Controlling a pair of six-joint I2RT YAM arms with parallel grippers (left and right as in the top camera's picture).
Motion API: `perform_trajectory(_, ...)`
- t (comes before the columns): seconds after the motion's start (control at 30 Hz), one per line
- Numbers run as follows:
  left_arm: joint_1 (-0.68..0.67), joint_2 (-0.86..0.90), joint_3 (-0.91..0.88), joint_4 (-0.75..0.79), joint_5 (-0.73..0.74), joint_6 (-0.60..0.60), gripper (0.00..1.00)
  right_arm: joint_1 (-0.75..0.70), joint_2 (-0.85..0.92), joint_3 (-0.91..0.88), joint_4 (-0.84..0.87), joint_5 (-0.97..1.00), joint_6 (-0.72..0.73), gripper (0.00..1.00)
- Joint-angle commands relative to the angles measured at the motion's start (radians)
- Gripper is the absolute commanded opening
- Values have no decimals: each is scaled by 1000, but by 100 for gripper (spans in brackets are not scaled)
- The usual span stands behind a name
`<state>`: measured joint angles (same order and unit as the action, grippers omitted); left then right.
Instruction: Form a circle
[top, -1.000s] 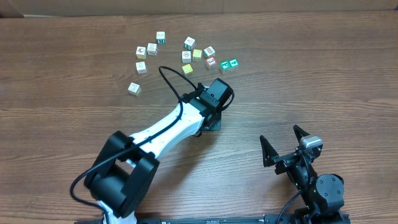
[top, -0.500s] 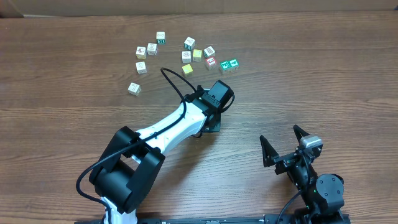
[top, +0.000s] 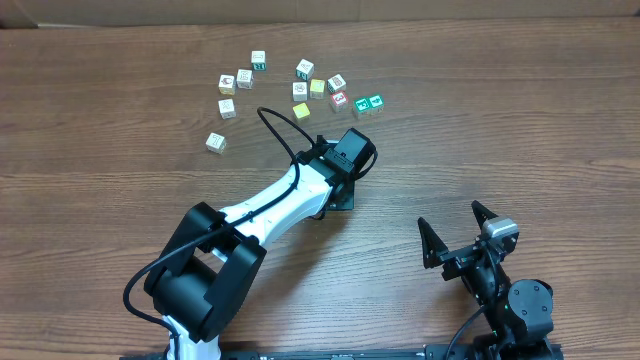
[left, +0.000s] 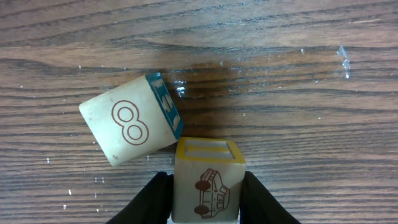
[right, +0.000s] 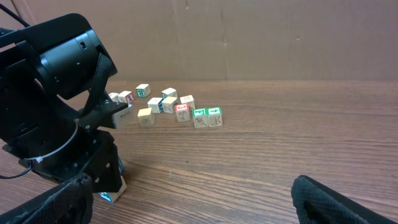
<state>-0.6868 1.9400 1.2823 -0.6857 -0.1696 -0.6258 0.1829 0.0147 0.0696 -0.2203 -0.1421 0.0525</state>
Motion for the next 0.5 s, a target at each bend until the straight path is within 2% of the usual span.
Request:
perform_trajectory(0.0,6,18,-6,3,-21,-10,34,-8,-12,-3,6,-2,4,100)
perform_trajectory(0.47,6,18,-6,2,-13,-9,39,-8,-12,-3,6,-2,4,100)
